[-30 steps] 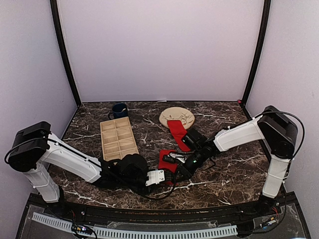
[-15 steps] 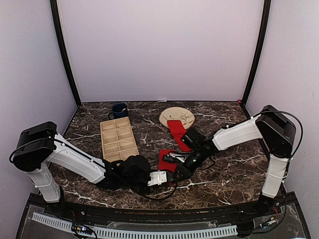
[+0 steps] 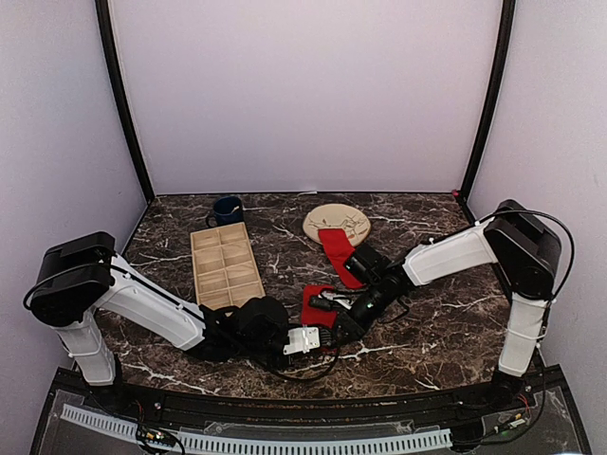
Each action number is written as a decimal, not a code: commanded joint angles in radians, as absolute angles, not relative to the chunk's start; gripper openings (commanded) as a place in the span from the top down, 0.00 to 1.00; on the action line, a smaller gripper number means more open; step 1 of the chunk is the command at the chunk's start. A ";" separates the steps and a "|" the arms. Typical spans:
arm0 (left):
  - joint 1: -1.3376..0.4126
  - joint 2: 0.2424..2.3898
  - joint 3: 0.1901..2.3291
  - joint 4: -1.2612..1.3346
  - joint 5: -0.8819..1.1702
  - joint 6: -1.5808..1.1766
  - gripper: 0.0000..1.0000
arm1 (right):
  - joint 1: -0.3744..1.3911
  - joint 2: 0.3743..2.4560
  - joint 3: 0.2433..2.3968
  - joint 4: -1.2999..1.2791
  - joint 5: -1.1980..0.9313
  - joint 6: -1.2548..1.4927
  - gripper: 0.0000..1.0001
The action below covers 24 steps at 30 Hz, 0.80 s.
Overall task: Roll the socks
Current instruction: Roll the sock at the center of the board.
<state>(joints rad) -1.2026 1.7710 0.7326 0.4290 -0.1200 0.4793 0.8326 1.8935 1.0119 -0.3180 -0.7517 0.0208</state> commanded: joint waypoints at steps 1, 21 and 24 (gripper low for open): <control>-1.206 1.781 0.757 0.403 -0.104 0.486 0.74 | 0.821 1.908 1.035 -0.331 -0.769 0.009 1.00; -1.152 1.813 0.835 0.221 0.043 0.400 0.92 | 0.815 1.913 1.037 -0.342 -0.765 0.004 0.96; -1.127 1.815 0.866 0.150 0.114 0.393 0.93 | 0.814 1.906 1.032 -0.341 -0.758 0.006 0.87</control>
<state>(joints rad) -1.1580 1.8065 0.8238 0.2832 -0.0101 0.4267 0.8230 1.9038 1.0218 -0.3393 -0.7654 0.0120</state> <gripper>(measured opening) 0.082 0.079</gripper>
